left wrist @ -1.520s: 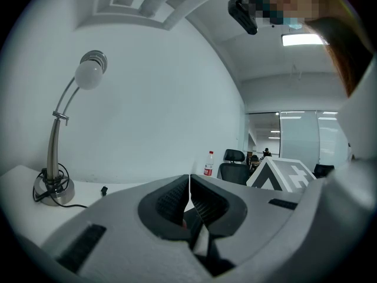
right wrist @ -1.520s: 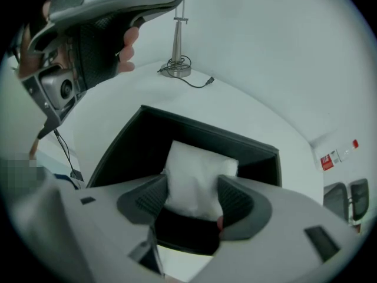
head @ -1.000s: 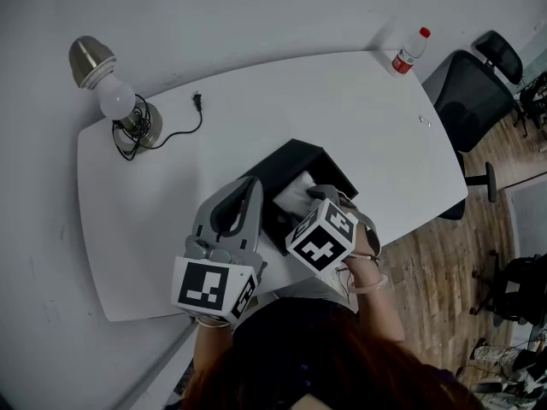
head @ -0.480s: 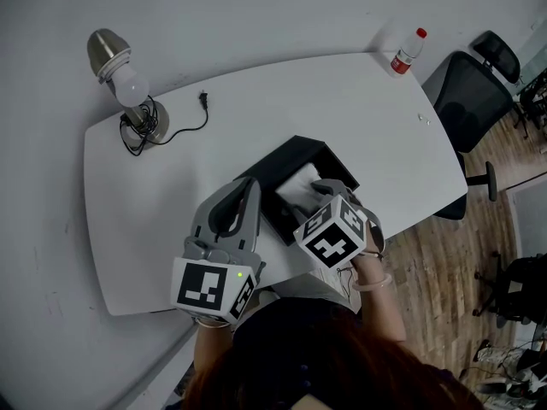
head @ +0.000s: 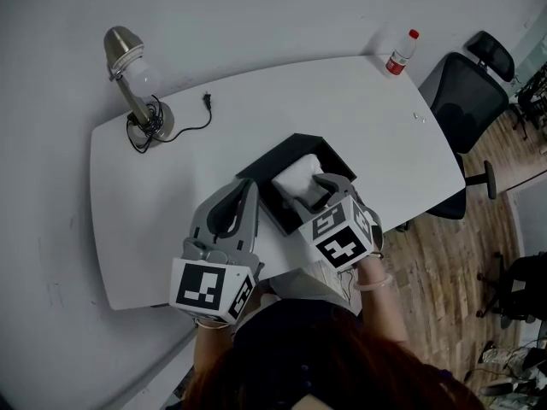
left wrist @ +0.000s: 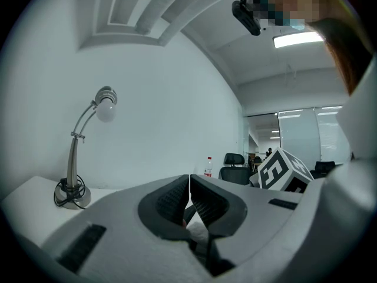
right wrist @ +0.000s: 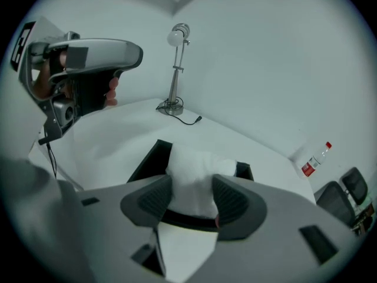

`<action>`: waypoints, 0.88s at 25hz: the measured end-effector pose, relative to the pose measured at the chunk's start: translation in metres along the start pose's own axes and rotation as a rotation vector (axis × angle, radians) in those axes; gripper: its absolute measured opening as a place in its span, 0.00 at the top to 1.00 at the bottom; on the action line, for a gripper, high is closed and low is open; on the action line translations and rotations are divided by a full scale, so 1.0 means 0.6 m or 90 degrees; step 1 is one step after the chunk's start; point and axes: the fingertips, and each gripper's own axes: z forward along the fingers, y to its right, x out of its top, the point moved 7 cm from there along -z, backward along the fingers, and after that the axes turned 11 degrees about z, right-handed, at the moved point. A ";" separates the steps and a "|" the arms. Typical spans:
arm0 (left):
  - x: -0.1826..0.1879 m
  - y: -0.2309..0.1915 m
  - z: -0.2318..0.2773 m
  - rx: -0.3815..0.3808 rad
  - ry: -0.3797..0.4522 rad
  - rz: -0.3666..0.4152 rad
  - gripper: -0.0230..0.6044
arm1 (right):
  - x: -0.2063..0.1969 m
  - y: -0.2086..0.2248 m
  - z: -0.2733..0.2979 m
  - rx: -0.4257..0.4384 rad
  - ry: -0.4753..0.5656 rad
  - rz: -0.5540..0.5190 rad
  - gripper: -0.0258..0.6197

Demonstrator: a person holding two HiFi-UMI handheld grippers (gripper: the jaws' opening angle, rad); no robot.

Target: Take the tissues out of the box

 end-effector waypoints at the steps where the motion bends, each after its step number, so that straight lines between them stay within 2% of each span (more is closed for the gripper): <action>1: 0.001 0.002 -0.005 0.001 0.001 0.002 0.92 | 0.000 -0.001 -0.004 -0.003 0.010 0.002 0.60; 14: 0.021 0.031 -0.072 0.019 0.017 0.026 0.92 | 0.011 -0.024 -0.071 -0.044 0.128 0.004 0.60; 22: 0.033 0.047 -0.114 0.028 0.029 0.037 0.92 | 0.012 -0.039 -0.112 -0.064 0.178 0.008 0.61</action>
